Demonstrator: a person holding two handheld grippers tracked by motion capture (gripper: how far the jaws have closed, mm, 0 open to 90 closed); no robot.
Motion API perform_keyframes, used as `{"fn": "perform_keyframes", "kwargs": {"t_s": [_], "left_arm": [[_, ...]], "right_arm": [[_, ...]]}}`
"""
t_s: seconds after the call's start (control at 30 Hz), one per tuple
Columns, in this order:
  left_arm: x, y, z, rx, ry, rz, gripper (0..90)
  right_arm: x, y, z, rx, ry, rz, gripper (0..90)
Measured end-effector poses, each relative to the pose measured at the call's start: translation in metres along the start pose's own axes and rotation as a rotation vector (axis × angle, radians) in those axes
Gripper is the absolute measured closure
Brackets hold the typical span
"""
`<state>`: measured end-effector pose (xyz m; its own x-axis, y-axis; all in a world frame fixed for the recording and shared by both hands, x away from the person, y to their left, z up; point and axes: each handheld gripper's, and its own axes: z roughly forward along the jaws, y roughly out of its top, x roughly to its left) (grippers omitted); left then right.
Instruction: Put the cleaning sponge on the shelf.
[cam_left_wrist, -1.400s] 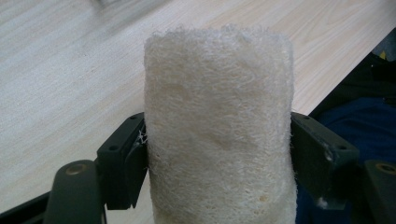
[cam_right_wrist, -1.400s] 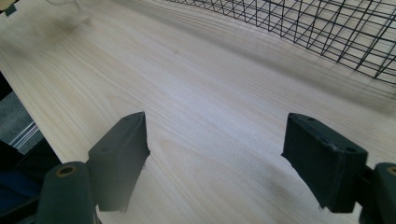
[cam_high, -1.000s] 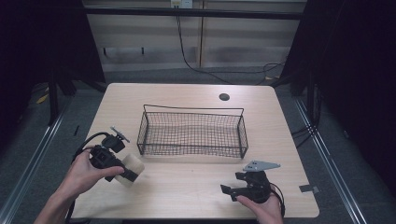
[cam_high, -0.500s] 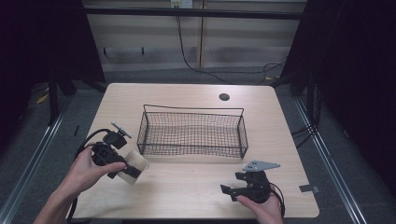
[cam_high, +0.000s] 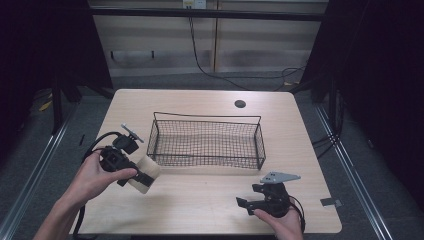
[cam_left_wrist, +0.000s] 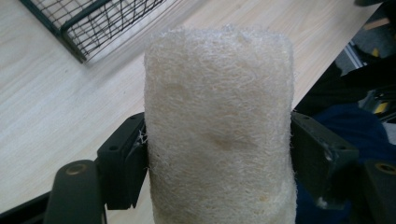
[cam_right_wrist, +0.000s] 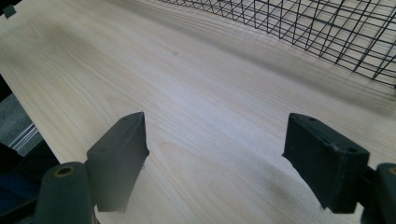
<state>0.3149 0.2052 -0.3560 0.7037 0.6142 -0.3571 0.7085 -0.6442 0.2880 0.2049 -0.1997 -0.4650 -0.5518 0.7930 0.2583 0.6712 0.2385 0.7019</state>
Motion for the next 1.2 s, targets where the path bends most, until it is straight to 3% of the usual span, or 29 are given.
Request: {"fn": "perform_keyframes", "kwargs": {"t_s": [0.47, 0.97, 1.2], "left_arm": [[-0.006, 0.016, -0.011, -0.009, -0.027, 0.032, 26.8], [-0.001, 0.037, -0.020, -0.029, -0.031, 0.013, 26.8], [-0.001, 0.051, -0.028, -0.031, -0.009, 0.007, 26.8]], "right_arm": [[0.001, 0.001, 0.000, -0.014, 0.008, -0.009, 17.4], [0.000, 0.001, 0.000, -0.008, 0.029, -0.007, 14.3], [0.000, 0.000, 0.000, -0.006, 0.029, -0.008, 14.8]]}}
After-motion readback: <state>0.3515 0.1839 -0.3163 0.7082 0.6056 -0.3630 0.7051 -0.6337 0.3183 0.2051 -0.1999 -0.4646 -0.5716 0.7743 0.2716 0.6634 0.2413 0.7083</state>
